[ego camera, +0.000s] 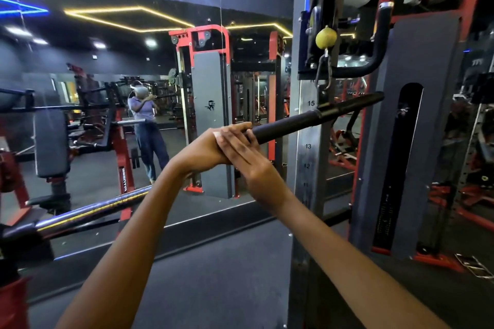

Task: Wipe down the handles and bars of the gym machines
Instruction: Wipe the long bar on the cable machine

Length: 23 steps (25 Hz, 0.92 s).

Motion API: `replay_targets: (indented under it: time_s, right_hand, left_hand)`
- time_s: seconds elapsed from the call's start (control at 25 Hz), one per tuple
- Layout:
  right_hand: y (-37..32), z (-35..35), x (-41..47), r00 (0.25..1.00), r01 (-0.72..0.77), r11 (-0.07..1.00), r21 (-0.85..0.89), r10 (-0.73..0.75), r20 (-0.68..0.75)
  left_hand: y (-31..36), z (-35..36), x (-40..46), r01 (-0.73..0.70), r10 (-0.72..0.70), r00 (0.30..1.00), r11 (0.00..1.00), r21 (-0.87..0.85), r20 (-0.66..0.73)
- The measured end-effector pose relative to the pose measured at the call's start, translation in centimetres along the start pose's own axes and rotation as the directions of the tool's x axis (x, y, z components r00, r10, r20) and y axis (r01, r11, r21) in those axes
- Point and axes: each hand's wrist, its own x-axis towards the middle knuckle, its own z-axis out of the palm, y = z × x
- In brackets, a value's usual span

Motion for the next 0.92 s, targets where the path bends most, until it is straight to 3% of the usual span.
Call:
replay_targets:
  time_s: [0.08,0.16,0.24,0.28,0.32,0.4,0.48,0.56,0.64,0.68,0.72,0.8,0.84,0.92]
  right_hand:
    - [3.6,0.9,-1.8,1.000,-0.022,0.998,-0.064,0.022,-0.011]
    - [7.7,0.3,-3.4,0.972,-0.226,0.971,-0.072,0.220,-0.087]
    - [8.8,0.0,-3.1,0.889,-0.427,0.904,0.017,0.423,-0.176]
    - [7.7,0.5,-2.4,0.868,-0.451,0.890,0.075,0.456,-0.197]
    - [5.9,1.3,-1.8,0.889,-0.397,0.911,0.106,0.411,-0.202]
    - [2.4,2.7,-1.4,0.980,-0.135,0.990,0.039,0.139,-0.144]
    - [4.1,2.8,-2.3,0.997,0.010,0.997,-0.081,-0.016,-0.070]
    - [8.2,2.2,-3.5,0.984,-0.134,0.982,-0.134,0.116,-0.136]
    - [9.3,1.2,-3.6,0.886,-0.380,0.925,0.024,0.371,-0.278]
    - [8.5,1.5,-3.2,0.870,-0.382,0.922,0.059,0.380,-0.315]
    - [7.0,2.2,-2.6,0.897,-0.314,0.949,0.037,0.309,-0.316]
    - [3.8,3.9,-1.4,0.974,-0.034,0.995,-0.089,0.013,-0.225]
    - [3.5,4.7,-0.9,0.975,0.088,0.985,-0.145,-0.115,-0.188]
    - [5.4,5.2,-0.4,0.959,0.187,0.948,-0.258,-0.233,-0.160]
  left_hand:
    - [-0.5,-0.5,0.0,0.037,-0.037,0.999,0.999,-0.004,-0.006]
    - [-1.0,-0.9,0.0,0.052,-0.051,0.999,0.998,-0.045,0.001]
    - [-1.3,-1.1,0.1,0.038,-0.037,0.999,0.997,-0.073,0.008]
    - [-1.3,-1.1,0.2,0.038,-0.038,0.999,0.995,-0.096,0.003]
    - [-1.3,-1.1,0.3,0.035,-0.035,0.999,0.991,-0.126,-0.005]
    - [-1.3,-1.2,0.4,0.002,-0.005,1.000,0.984,-0.177,-0.019]
    - [-1.3,-1.4,0.2,-0.019,0.015,1.000,0.981,-0.191,-0.025]
    - [-1.3,-1.7,0.1,-0.029,0.020,0.999,0.977,-0.211,-0.044]
    - [-1.6,-1.8,0.2,-0.037,0.015,0.996,0.966,-0.254,-0.087]
    - [-1.7,-1.6,0.3,-0.047,0.016,0.994,0.959,-0.278,-0.113]
    - [-1.7,-1.4,0.3,-0.058,0.016,0.990,0.951,-0.304,-0.139]
    - [-1.6,-1.2,0.5,-0.080,0.019,0.985,0.931,-0.355,-0.172]
    - [-1.5,-1.2,0.5,-0.085,0.022,0.985,0.927,-0.365,-0.173]
    - [-1.5,-1.3,0.4,-0.089,0.031,0.986,0.929,-0.358,-0.165]
